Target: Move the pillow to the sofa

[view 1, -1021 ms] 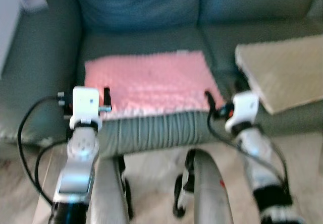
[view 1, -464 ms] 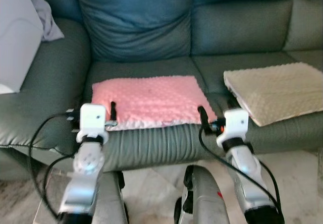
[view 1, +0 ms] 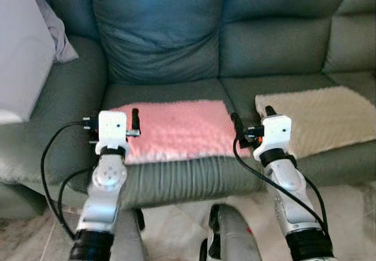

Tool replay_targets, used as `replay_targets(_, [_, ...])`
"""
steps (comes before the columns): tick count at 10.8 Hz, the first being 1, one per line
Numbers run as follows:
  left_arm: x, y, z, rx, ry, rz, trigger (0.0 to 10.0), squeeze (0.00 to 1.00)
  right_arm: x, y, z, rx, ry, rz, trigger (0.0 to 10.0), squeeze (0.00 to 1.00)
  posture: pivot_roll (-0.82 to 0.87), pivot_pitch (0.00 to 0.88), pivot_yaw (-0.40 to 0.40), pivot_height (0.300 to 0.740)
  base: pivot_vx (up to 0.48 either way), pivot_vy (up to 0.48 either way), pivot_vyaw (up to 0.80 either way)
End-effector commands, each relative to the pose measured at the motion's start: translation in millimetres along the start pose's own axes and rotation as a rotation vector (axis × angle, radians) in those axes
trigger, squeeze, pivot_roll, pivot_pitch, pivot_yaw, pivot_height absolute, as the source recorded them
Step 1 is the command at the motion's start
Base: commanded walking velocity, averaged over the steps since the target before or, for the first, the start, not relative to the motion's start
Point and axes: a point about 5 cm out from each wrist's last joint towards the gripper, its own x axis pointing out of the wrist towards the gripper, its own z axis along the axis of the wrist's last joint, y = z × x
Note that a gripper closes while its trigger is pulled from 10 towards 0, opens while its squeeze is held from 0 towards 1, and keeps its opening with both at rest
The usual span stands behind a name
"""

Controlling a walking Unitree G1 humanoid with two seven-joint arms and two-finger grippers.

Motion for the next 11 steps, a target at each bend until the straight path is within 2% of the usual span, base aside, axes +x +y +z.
replay_targets(1, [1.7, -0.1, 0, -0.001, -0.004, 0.009, 10.0, 0.0, 2.0, -1.8, 5, 0.003, -0.014, -0.001, 10.0, 0.0, -0.05, 0.034, -0.059, 0.703, 0.0, 0.0, 0.0])
replay_targets(3, [5.1, -3.9, 2, -0.009, -0.013, 0.013, 10.0, 0.0, 3.3, 0.8, 6, 0.009, -0.017, 0.01, 10.0, 0.0, -0.05, 0.033, -0.049, 0.74, 0.0, 0.0, 0.0])
replay_targets(7, [10.8, -3.7, 4, -0.005, -0.016, 0.031, 10.0, 0.0, 8.7, 4.5, 9, 0.014, -0.027, 0.041, 10.0, 0.0, -0.05, 0.033, -0.043, 0.74, 0.0, 0.0, 0.0])
replay_targets(11, [9.7, -6.3, 1, -0.016, -0.005, 0.029, 10.0, 0.0, 7.8, 10.9, 6, 0.026, -0.017, 0.071, 10.0, 0.0, -0.05, 0.038, -0.042, 0.74, -0.063, 0.0, 0.0])
